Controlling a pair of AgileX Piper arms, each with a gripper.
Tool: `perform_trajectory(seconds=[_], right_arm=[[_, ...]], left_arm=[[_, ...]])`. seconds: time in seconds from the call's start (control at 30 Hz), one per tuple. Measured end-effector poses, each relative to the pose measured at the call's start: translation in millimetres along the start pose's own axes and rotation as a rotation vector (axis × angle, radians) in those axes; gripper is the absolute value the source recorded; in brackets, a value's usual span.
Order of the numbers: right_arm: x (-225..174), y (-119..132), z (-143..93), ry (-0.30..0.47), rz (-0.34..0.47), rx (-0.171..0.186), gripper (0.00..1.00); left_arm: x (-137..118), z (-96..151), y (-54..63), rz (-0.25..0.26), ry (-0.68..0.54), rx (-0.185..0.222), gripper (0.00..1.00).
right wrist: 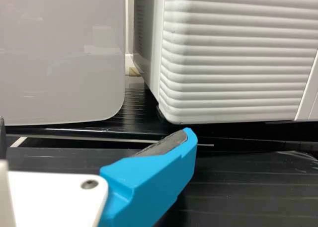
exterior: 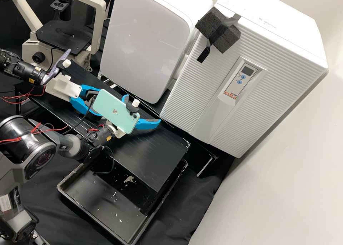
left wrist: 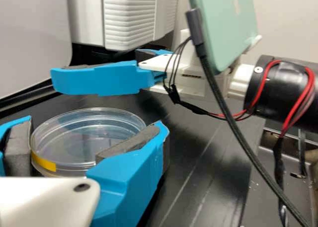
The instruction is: Place the petri dish on the bench
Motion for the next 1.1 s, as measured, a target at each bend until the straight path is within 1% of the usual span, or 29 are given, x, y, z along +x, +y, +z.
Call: perform_trajectory(seconds=[0.07, 0.13, 0.37, 0.63, 0.73, 0.8, 0.87, 0.9, 0.97, 1.03, 1.07, 1.1], right_arm=[[0.0, 0.0, 0.0, 0.0, 0.0, 0.0, 1.0], [0.0, 0.0, 0.0, 0.0, 0.0, 0.0, 1.0], [0.0, 0.0, 0.0, 0.0, 0.0, 0.0, 1.0], [0.0, 0.0, 0.0, 0.0, 0.0, 0.0, 1.0], [0.0, 0.0, 0.0, 0.0, 0.0, 0.0, 1.0], [0.0, 0.0, 0.0, 0.0, 0.0, 0.0, 1.0], [0.0, 0.0, 0.0, 0.0, 0.0, 0.0, 1.0], [0.0, 0.0, 0.0, 0.0, 0.0, 0.0, 1.0], [0.0, 0.0, 0.0, 0.0, 0.0, 0.0, 1.0], [0.0, 0.0, 0.0, 0.0, 0.0, 0.0, 1.0], [0.0, 0.0, 0.0, 0.0, 0.0, 0.0, 1.0], [0.0, 0.0, 0.0, 0.0, 0.0, 0.0, 1.0]], left_arm=[[0.6, -1.1, -0.8, 0.003, 0.005, -0.007, 1.0], [0.7, -1.4, -0.8, 0.005, 0.007, 0.001, 1.0], [0.4, -2.3, -0.6, 0.007, 0.01, 0.004, 1.0], [0.1, -3.1, -0.2, 0.01, 0.013, -0.001, 1.0], [-3.7, -5.1, -0.9, 0.007, 0.022, 0.014, 1.0], [-13.0, -5.3, -1.1, 0.006, 0.034, 0.037, 1.0], [-21.8, -5.3, -0.1, 0.018, 0.043, 0.074, 1.0], [-27.4, -4.1, 0.5, 0.023, 0.05, 0.103, 1.0], [-39.6, -2.3, 2.6, 0.051, 0.06, 0.16, 1.0], [-50.3, -1.5, 4.0, 0.088, 0.07, 0.2, 1.0], [-60.0, -1.2, 4.7, 0.116, 0.086, 0.235, 1.0], [-64.1, -0.6, 5.1, 0.132, 0.088, 0.248, 1.0]])
